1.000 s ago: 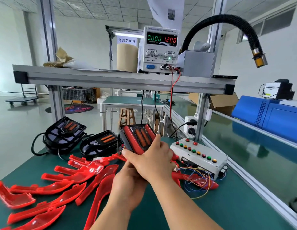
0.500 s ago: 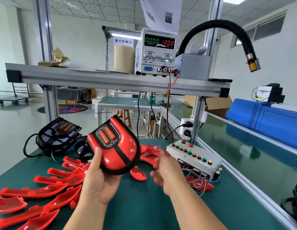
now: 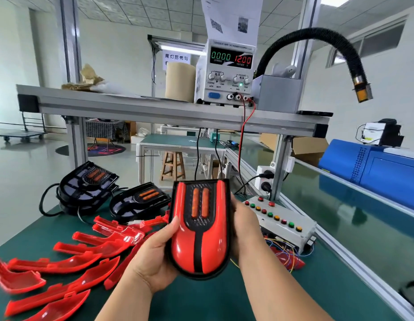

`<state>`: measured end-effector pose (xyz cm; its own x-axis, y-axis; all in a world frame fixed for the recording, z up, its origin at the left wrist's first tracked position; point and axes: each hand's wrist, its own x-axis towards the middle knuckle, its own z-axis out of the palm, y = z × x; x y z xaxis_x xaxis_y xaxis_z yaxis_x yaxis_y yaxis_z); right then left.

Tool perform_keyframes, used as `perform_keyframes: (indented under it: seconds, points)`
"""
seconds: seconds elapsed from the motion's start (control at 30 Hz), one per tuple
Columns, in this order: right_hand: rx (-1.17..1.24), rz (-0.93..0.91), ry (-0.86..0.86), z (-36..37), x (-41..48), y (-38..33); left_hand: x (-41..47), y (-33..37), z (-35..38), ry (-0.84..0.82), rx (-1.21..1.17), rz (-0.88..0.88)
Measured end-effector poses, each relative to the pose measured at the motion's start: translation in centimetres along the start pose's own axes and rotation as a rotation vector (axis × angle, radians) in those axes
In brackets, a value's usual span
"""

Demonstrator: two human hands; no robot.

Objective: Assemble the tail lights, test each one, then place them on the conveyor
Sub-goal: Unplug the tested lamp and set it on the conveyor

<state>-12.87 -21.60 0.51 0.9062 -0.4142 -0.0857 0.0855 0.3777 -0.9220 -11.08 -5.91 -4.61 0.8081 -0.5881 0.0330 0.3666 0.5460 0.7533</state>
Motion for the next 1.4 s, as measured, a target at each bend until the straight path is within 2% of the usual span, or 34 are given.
perform_keyframes:
  seconds: [0.13, 0.27, 0.4, 0.5, 0.6, 0.67, 0.8, 1.1, 1.4]
  points:
    - [-0.005, 0.002, -0.03, -1.0, -0.1, 0.3, 0.6, -0.4, 0.2, 0.039, 0.08, 0.019]
    - [-0.082, -0.049, 0.091, -1.2, -0.1, 0.5, 1.0, -0.7, 0.9, 0.114, 0.117, 0.121]
    - [-0.239, -0.213, 0.215, -1.6, 0.3, 1.0, 1.0, -1.3, 2.1, 0.125, 0.172, 0.166]
    - [-0.165, -0.256, 0.242, -1.9, -0.3, 1.3, 1.0, -1.7, 2.7, 0.19, 0.153, 0.176]
    - [0.023, -0.132, 0.11, -2.4, -1.1, 2.0, 0.9, -1.8, 3.3, 0.231, 0.164, 0.194]
    - [0.011, -0.103, 0.071, -3.1, -1.8, 2.2, 1.1, -2.1, 4.0, 0.238, 0.197, 0.2]
    - [-0.046, -0.204, 0.229, -6.2, -3.0, -0.1, 2.5, -3.2, 7.5, 0.185, 0.297, 0.181]
    - [0.036, -0.327, 0.58, -17.4, -3.9, -9.5, 9.5, -8.3, 20.7, 0.029, 0.402, -0.063]
    - [0.019, -0.293, 0.726, -25.9, 0.9, -18.2, 18.0, -11.5, 31.9, -0.038, 0.456, -0.264]
